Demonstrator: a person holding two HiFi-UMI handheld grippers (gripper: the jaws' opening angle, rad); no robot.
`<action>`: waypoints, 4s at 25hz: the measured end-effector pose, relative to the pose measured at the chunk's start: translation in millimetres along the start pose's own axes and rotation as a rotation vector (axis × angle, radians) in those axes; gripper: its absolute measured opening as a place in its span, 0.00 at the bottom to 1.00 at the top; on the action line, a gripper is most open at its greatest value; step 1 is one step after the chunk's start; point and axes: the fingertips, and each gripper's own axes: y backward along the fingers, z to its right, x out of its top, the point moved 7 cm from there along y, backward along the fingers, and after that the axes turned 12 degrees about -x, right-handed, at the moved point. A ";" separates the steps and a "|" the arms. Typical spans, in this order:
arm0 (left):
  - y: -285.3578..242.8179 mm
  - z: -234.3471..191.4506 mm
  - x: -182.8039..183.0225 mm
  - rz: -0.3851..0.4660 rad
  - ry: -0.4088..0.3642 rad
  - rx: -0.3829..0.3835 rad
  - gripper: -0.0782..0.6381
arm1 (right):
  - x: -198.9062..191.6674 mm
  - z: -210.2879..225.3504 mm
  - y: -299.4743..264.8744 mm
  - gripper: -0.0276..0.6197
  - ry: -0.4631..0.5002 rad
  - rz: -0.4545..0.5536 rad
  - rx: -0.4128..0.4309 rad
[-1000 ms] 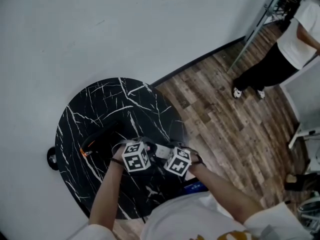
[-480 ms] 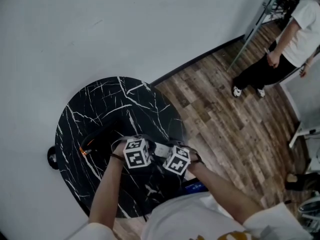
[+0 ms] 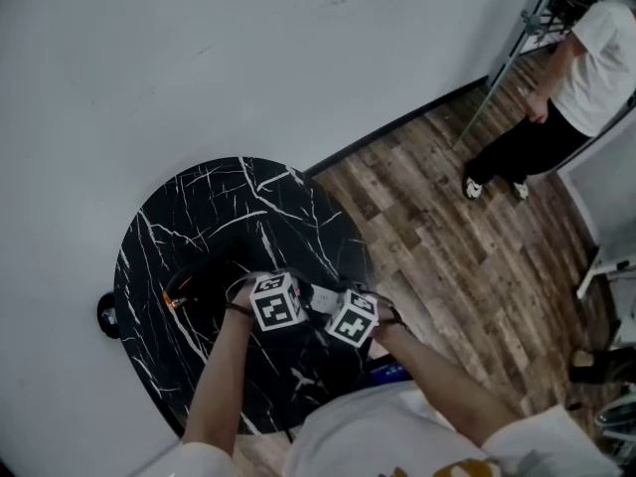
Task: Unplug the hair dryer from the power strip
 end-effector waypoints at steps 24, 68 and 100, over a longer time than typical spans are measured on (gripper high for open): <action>-2.5 12.6 -11.4 0.157 0.131 0.203 0.20 | 9.2 0.3 -0.6 0.46 0.029 -0.043 0.002; 5.9 10.3 -6.9 0.006 -0.055 0.089 0.19 | 14.7 -2.1 -1.8 0.47 0.017 -0.097 -0.017; 10.6 -8.1 2.8 -0.122 -0.069 -0.131 0.18 | 16.2 -4.9 -1.8 0.47 0.000 -0.092 -0.026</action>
